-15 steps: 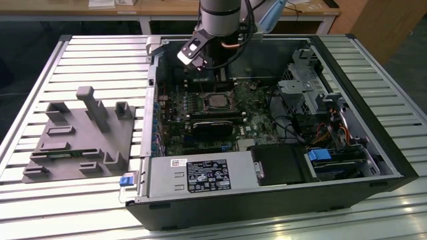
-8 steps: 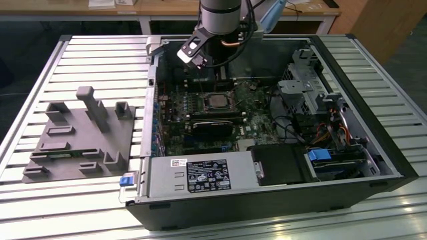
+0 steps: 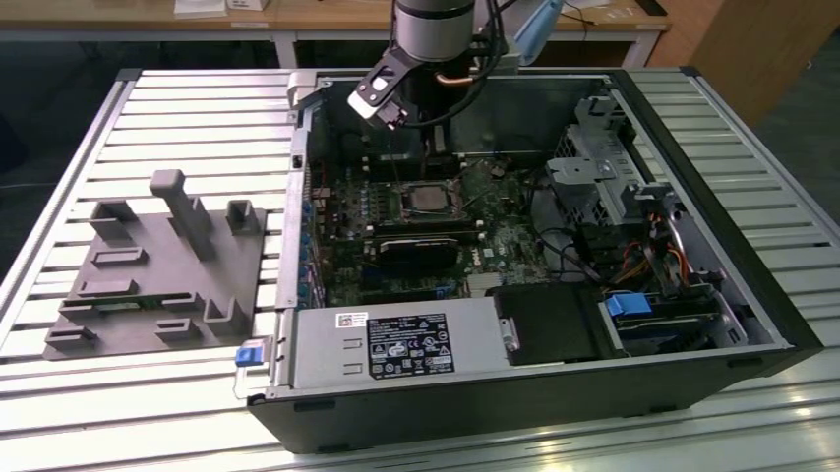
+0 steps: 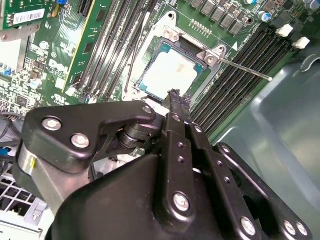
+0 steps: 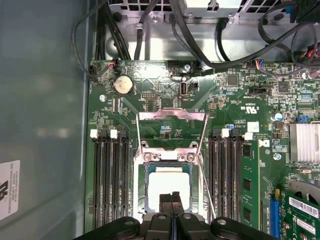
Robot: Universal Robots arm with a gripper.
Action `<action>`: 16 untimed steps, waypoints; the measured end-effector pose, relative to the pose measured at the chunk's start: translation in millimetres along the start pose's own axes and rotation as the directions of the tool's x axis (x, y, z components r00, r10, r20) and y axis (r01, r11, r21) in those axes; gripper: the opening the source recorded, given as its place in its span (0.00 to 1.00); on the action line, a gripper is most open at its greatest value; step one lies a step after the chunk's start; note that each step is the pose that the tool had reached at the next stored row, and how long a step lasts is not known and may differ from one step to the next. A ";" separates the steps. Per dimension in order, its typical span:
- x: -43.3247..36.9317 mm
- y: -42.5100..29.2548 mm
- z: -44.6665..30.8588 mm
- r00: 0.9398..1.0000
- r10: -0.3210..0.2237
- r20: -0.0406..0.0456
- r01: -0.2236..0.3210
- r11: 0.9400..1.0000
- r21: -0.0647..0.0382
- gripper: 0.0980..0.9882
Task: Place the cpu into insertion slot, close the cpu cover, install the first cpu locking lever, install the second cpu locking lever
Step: 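Close the cpu cover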
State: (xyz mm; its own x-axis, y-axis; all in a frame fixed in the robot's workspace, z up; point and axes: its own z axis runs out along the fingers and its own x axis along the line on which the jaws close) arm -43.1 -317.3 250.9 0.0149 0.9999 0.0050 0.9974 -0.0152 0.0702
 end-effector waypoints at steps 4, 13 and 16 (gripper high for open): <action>0.0 0.3 -4.4 1.000 0.000 0.000 0.000 1.000 0.000 0.01; 0.1 0.9 -12.3 1.000 0.001 0.000 -0.001 1.000 0.000 0.01; 0.1 1.0 -14.3 1.000 0.001 0.000 -0.001 1.000 0.000 0.01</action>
State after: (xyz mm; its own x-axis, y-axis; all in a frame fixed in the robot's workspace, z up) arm -43.1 -317.3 265.2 0.0163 0.9999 0.0050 0.9974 -0.0166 0.0702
